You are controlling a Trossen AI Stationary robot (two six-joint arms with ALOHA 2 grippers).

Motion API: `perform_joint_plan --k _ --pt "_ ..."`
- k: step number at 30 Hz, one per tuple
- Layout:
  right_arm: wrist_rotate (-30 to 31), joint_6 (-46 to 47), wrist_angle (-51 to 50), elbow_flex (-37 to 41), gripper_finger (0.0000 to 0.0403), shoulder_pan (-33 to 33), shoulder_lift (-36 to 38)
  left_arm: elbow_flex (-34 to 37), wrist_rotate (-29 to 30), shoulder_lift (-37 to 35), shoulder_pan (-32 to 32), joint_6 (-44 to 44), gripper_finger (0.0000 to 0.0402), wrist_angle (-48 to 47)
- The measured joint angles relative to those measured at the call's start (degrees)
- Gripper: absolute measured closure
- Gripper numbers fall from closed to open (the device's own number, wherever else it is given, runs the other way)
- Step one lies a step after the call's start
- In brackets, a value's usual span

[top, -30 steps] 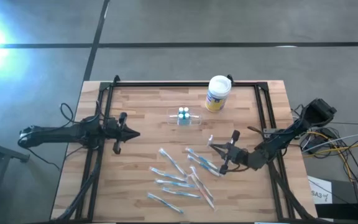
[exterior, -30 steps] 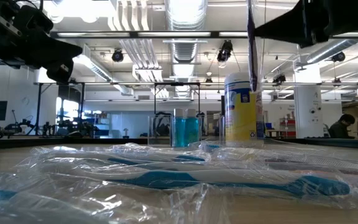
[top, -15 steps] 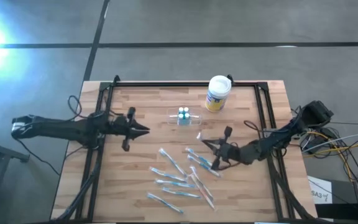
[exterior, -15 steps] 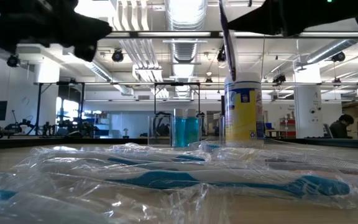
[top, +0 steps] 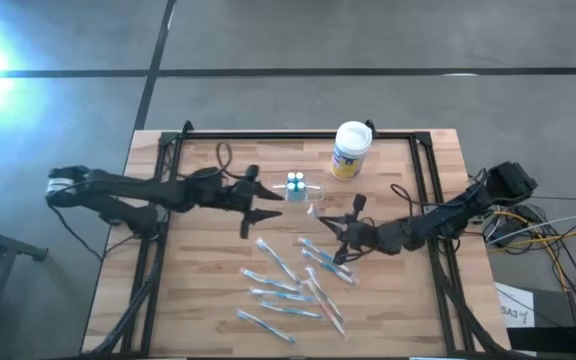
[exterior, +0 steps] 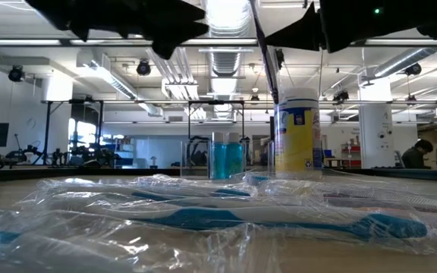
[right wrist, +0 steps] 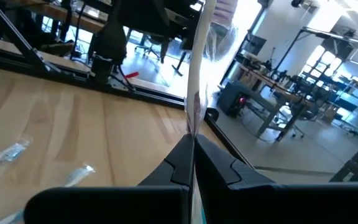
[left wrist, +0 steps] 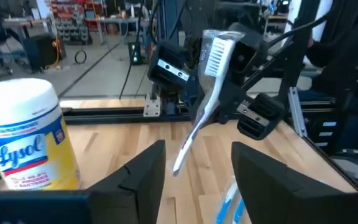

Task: Pick & Place toothbrushing station
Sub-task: Put the violet toothbrush into the transparent organizer

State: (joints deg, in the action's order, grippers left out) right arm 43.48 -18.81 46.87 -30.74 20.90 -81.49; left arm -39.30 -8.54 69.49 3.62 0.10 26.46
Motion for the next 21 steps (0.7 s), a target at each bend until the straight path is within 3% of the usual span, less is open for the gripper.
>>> perform_joint_plan --k 10,21 --pt "0.4 -0.9 0.3 0.0 0.0394 -1.4 0.0 -10.0 0.0 11.8 0.0 -0.7 0.0215 -0.5" --pt "3.1 1.9 0.1 0.0 0.0394 -2.4 0.0 -17.2 -0.4 18.4 -0.1 -0.1 0.0216 -0.4"
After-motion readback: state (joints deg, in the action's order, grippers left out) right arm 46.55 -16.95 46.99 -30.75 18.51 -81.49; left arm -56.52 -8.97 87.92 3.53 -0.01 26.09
